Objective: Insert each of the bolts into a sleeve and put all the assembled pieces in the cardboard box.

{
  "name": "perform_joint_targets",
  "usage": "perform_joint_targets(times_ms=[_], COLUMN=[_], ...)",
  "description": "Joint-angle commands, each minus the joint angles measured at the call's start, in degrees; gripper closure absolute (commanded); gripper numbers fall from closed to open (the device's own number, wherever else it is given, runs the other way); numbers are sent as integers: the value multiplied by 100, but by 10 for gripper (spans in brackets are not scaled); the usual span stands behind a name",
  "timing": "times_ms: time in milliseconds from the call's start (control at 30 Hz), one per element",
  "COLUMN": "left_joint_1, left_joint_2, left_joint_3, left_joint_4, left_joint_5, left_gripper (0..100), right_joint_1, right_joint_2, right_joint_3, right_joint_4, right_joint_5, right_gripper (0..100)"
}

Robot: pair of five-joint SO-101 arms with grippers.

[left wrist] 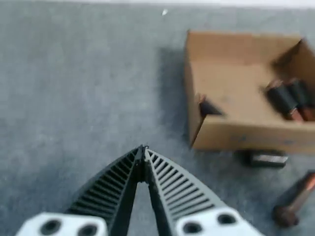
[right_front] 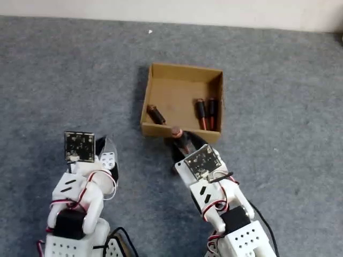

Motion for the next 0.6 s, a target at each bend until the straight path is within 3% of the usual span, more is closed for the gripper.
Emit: perform_joint_targets(times_ms=[0, 133, 400, 567], left_joint_1=[-84, -84, -84, -84], left_joint_2=[-40, -40, -40, -40], left_joint_3=[462, 804, 866, 875], left_joint_4=[-26, -26, -26, -26], left_joint_5=[-123, -123, -123, -123], left_gripper=[995, 995, 994, 994], right_joint_1=[101, 110, 470, 479], right_joint_2=[-127, -101, -84, -66], right_joint_3=[734, 734, -1165, -2097], right_joint_4=[-22, 66, 2730, 3319], right_joint_5=[-70, -360, -1152, -1178], right_gripper=[994, 994, 994, 994])
